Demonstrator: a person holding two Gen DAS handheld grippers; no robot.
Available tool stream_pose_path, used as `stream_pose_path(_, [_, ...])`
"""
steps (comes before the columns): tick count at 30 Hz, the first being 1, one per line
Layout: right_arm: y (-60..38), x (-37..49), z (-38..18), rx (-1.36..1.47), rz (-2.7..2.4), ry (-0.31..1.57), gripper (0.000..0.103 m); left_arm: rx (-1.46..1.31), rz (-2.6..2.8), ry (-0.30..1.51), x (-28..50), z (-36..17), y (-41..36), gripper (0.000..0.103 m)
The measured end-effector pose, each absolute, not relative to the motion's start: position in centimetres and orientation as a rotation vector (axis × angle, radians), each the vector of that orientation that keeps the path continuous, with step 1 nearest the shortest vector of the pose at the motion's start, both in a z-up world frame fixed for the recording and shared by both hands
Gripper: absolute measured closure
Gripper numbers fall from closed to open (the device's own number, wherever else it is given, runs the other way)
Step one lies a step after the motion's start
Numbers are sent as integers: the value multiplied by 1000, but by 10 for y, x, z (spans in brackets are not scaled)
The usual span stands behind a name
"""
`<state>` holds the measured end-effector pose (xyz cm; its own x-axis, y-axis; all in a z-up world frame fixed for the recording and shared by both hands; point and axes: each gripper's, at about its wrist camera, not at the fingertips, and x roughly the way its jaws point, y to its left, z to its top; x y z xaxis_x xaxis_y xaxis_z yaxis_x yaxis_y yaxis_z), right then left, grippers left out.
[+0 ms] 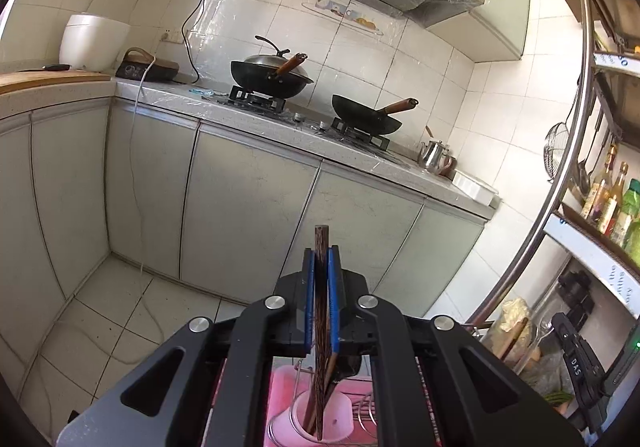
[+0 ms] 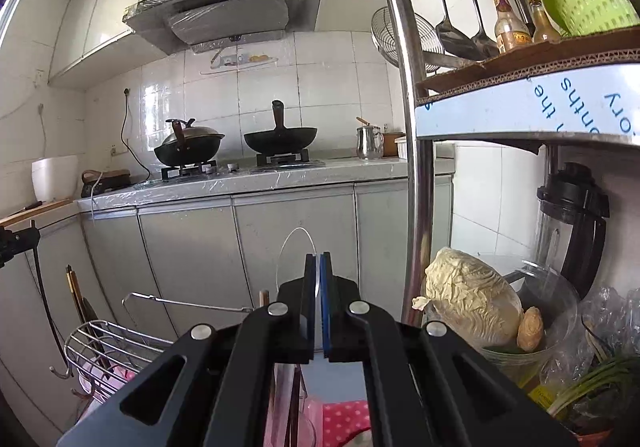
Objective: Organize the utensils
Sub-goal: 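Lift knife and spoon over the pink cup, lower them in and open both tools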
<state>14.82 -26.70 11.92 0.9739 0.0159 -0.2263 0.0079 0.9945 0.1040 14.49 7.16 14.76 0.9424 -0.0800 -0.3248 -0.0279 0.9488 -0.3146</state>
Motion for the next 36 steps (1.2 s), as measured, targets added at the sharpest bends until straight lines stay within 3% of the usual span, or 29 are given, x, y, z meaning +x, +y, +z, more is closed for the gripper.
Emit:
stream_pose_path(15, [-265, 156, 92, 116, 19, 293, 101, -310, -10, 322, 158, 136, 66, 97])
stream_pose_path(28, [-261, 149, 64, 141, 68, 401, 101, -313, -43, 476, 155, 68, 54, 97])
stream_pose_path(36, [-265, 148, 50, 183, 91, 465, 101, -329, -54, 516, 153, 52, 53, 97])
